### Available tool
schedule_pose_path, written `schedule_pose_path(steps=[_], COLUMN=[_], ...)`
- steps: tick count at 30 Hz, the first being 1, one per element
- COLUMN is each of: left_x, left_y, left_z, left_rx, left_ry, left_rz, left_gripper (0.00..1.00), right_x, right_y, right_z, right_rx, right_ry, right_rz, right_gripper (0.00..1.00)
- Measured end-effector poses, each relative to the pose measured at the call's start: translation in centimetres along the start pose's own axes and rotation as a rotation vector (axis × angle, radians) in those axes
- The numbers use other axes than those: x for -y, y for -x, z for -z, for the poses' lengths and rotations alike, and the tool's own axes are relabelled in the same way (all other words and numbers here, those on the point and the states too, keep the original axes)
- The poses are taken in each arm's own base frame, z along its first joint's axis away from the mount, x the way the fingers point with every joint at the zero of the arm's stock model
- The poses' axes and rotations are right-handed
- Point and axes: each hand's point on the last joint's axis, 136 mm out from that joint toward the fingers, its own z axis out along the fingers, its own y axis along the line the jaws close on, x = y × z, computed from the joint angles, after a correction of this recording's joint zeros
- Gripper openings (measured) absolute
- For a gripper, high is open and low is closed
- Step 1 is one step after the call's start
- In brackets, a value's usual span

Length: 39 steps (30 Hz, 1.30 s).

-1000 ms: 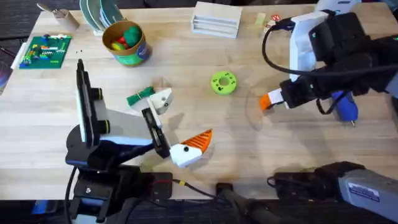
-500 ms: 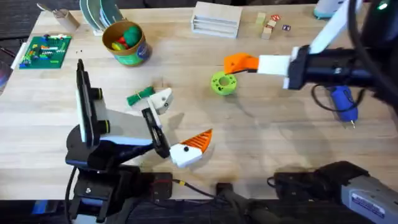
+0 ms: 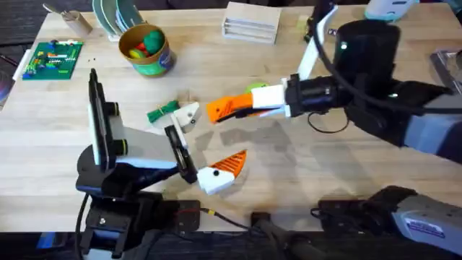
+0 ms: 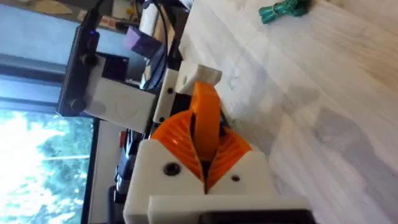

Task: Pick up the gripper from the table and insert it into the empty holder that is missing its gripper. Then pick up a screw, insert it into the mounting hole, and use the screwdriver to tighten it. Finally, clean up the table by picking up the vegetable and placing it into the bucket.

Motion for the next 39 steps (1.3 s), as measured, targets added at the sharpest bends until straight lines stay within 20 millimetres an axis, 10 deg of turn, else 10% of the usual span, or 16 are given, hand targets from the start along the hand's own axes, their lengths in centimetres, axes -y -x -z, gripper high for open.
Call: schedule_pose_path(steps=[39], left_x=[-2.2], left_y=[0.0], left_z=[0.3], left_rx=[0.006], left_ry=[0.125], left_rz=[0.028], left_gripper=[0.993], right_x=[1.0], right_y=[0.4], right_z=[-7.7], right_rx=[-0.039], right_ry=[0.159], right_rz=[-0.129], right_gripper=[0.008])
